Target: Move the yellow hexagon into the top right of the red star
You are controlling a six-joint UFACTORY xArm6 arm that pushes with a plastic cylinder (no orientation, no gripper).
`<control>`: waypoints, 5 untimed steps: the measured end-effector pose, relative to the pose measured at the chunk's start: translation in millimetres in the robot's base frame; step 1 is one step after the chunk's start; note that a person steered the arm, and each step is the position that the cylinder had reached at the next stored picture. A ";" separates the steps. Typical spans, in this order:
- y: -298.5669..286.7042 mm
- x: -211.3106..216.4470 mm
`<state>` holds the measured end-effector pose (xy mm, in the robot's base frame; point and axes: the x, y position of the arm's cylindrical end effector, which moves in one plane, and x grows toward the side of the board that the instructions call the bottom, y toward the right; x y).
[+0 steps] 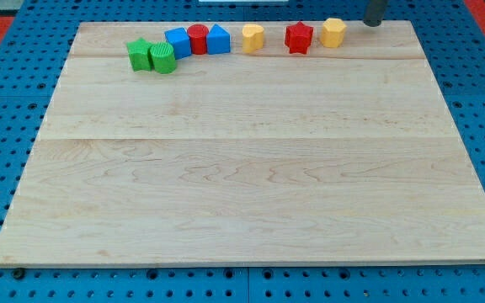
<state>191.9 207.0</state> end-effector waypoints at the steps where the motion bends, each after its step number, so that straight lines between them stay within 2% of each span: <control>1: -28.1 21.0; 2: -34.5 50.6; 3: -42.9 13.9; 4: -47.8 0.2; 5: -83.6 19.4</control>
